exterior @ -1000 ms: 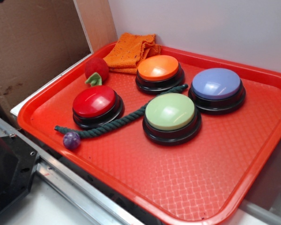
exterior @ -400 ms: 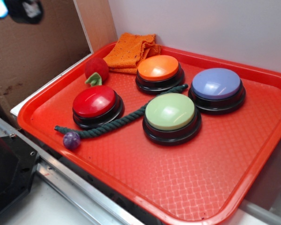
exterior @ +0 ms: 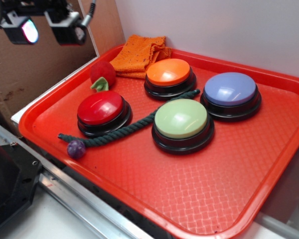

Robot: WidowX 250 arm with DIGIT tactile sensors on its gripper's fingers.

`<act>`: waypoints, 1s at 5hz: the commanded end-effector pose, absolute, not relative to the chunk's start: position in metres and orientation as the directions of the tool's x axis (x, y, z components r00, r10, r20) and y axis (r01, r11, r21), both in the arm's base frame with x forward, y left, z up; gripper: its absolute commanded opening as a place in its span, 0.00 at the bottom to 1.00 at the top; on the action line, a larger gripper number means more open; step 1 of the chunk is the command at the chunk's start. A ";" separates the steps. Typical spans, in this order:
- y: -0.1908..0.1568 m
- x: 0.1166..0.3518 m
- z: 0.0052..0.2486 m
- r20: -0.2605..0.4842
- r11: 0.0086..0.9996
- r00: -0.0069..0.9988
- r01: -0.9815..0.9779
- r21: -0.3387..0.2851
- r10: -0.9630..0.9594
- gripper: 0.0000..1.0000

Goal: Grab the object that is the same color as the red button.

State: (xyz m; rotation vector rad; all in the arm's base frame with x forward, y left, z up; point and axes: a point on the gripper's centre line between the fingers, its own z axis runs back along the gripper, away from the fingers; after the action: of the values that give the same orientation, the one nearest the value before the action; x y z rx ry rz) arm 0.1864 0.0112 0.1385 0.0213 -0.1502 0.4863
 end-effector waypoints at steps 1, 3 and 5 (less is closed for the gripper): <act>0.039 0.223 0.112 0.347 0.748 0.686 -0.659 -0.076 0.639 1.00; 0.054 0.250 0.078 0.366 0.689 0.621 -0.721 -0.080 0.693 1.00; 0.073 0.271 0.046 0.360 0.641 0.577 -0.764 -0.079 0.733 1.00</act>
State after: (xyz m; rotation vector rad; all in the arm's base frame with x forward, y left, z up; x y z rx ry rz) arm 0.2635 0.0606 0.0283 0.1020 -0.3183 0.8727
